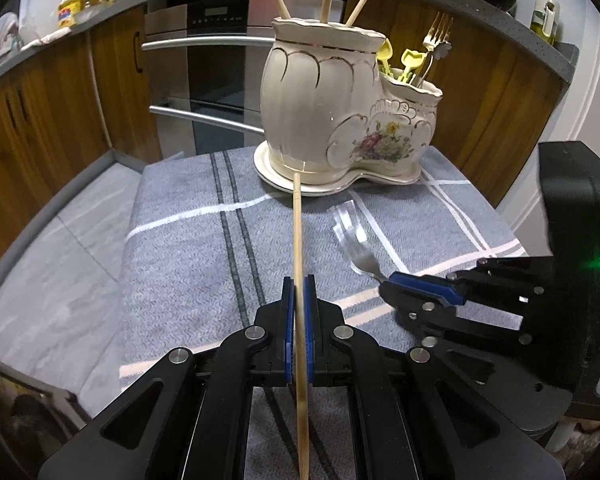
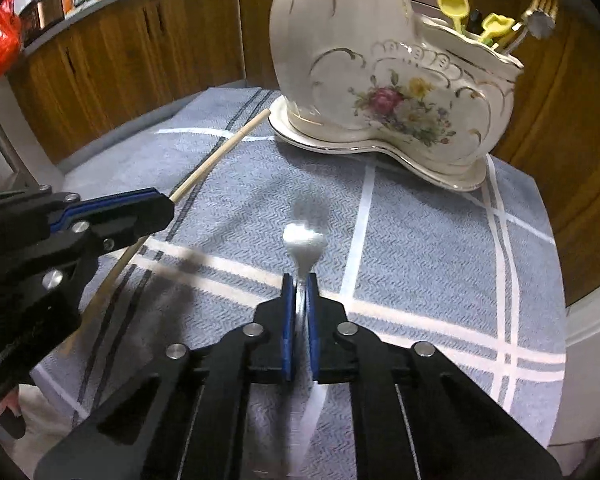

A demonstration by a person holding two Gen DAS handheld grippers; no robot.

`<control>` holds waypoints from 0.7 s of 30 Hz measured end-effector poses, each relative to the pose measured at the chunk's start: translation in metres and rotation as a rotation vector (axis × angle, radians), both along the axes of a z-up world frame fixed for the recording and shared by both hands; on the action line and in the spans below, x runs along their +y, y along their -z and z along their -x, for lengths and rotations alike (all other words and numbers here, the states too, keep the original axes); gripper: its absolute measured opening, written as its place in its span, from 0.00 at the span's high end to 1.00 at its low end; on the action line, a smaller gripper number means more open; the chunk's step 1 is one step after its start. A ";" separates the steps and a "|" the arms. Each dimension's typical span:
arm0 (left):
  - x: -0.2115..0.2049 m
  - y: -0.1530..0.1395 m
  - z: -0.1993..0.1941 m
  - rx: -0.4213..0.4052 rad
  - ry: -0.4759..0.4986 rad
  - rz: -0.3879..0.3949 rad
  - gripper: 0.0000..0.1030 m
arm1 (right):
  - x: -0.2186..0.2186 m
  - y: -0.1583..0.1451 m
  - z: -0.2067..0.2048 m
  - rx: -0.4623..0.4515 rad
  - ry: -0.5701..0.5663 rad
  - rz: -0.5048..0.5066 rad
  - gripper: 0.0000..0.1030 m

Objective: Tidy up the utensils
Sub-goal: 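Grasp the last wooden chopstick with the left tool while the right tool grasps the silver fork, then drop the chopstick into the tall cup while the right tool drops the silver fork into the short cup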

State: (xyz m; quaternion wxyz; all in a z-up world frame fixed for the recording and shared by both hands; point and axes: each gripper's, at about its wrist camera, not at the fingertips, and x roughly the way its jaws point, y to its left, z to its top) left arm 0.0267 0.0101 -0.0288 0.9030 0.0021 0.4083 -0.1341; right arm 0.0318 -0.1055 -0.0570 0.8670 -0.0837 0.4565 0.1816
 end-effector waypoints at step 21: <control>-0.024 -0.057 0.032 -0.344 0.103 0.081 0.95 | -0.100 -0.077 0.033 -0.501 0.111 -0.320 0.95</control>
